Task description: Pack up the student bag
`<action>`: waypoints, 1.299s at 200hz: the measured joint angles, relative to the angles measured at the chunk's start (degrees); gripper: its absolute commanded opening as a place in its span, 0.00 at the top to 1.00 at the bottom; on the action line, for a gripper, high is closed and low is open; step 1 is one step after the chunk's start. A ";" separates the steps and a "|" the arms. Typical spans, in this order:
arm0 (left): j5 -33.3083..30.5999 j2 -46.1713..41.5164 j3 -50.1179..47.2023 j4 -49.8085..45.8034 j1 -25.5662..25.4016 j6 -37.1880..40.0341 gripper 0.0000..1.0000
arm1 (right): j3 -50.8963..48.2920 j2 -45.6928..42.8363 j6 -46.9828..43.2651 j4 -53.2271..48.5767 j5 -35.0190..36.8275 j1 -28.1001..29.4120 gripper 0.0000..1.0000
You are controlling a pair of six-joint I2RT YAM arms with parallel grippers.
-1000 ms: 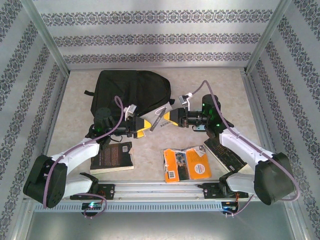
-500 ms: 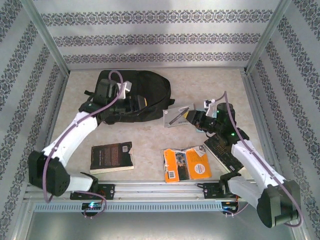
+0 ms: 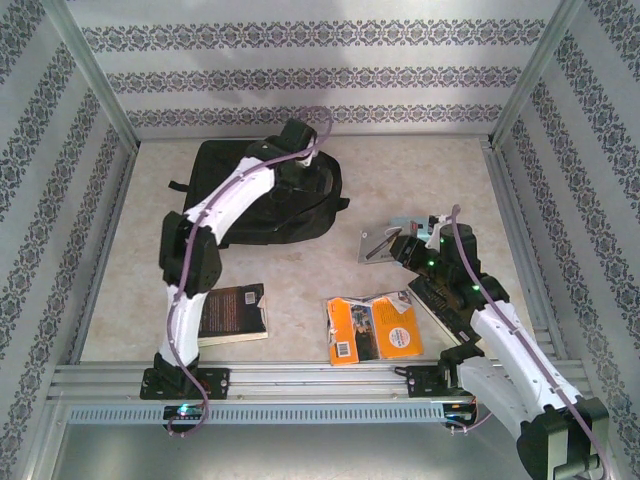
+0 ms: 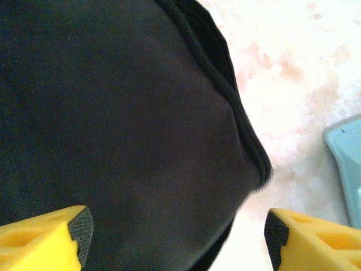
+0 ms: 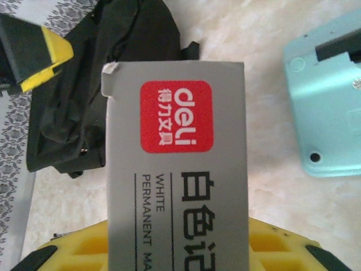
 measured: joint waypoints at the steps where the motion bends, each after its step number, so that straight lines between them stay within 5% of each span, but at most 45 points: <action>1: -0.02 0.22 0.26 -0.09 -0.02 0.04 0.18 | -0.04 0.00 0.00 -0.02 0.02 -0.02 0.74; 47: -2.56 9.49 13.81 -5.46 -3.78 2.25 0.20 | -0.72 1.22 -0.98 -0.13 0.39 -1.09 0.73; 105: -3.67 13.22 16.17 -7.08 -4.76 3.72 0.40 | -1.53 2.49 -1.01 1.05 -0.37 -2.40 0.73; 138: -4.94 14.82 16.35 -7.13 -4.76 4.66 0.62 | -2.45 2.91 -0.96 1.81 -0.94 -2.62 0.73; 171: -5.70 15.76 18.01 -7.76 -4.76 5.16 1.00 | -3.02 3.04 -0.96 2.12 -1.60 -2.62 0.73; 229: -5.09 15.39 18.40 -8.61 -4.68 5.29 1.00 | -3.08 3.34 -0.92 3.17 -2.19 -2.62 0.73; 260: -0.35 9.81 9.97 -7.41 -4.42 4.33 1.00 | -2.97 2.64 -0.90 2.56 -1.27 -2.60 0.72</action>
